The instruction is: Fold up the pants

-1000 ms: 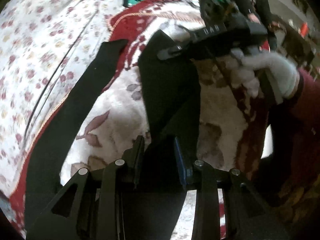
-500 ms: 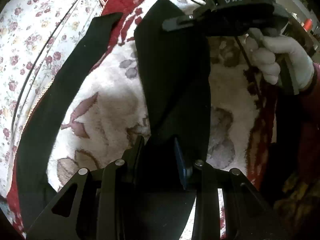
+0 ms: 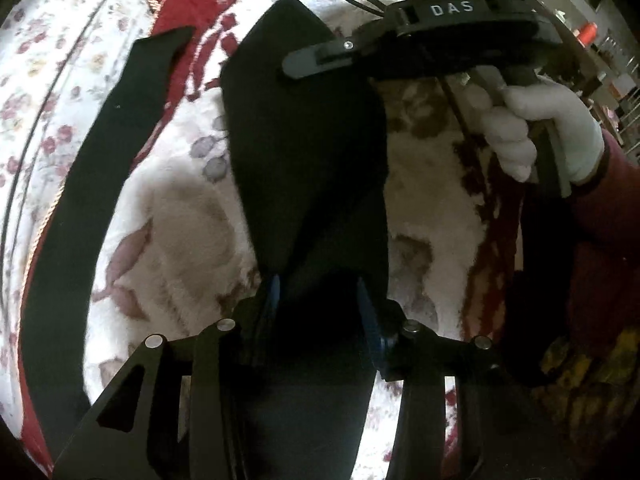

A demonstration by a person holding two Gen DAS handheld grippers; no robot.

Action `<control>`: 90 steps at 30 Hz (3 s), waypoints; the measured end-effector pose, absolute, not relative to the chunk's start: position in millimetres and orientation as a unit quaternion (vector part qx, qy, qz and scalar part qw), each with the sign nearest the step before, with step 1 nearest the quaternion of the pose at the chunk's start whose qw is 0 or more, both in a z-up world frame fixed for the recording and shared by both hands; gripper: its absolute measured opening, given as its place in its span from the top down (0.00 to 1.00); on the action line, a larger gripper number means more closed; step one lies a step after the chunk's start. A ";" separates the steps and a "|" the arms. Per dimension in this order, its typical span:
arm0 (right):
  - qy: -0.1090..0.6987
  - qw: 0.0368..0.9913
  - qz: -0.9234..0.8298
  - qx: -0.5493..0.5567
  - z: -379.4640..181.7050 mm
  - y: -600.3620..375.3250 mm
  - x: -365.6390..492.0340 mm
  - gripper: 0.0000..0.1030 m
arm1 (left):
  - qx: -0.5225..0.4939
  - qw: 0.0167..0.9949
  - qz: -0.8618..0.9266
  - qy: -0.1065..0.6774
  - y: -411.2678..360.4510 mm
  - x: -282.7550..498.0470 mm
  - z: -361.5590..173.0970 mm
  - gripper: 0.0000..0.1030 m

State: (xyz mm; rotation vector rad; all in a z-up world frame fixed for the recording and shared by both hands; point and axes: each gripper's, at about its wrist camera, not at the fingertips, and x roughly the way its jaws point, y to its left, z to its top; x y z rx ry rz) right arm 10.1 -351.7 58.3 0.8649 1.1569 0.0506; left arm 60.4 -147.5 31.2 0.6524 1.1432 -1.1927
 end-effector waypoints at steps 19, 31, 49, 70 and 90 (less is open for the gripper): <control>0.504 0.740 0.036 0.444 53.3 -360.5 -1.7 0.94 | 0.332 0.720 -0.454 0.406 -168.7 18.5 30.3 0.87; 0.480 0.757 0.055 0.441 87.8 -355.1 -9.9 0.94 | 0.247 0.702 -0.495 0.449 -148.3 13.1 65.6 0.86; 0.472 0.751 0.063 0.458 83.8 -365.3 -12.3 0.94 | 0.329 0.693 -0.457 0.451 -159.5 15.7 21.1 0.60; 0.518 0.747 -0.029 0.415 77.2 -358.6 45.7 0.54 | 0.157 0.782 -0.337 0.500 -105.4 80.6 78.6 0.62; 0.518 0.724 -0.026 0.455 -4.1 -363.8 23.5 0.76 | 0.064 0.816 -0.298 0.491 -41.1 28.5 56.9 0.58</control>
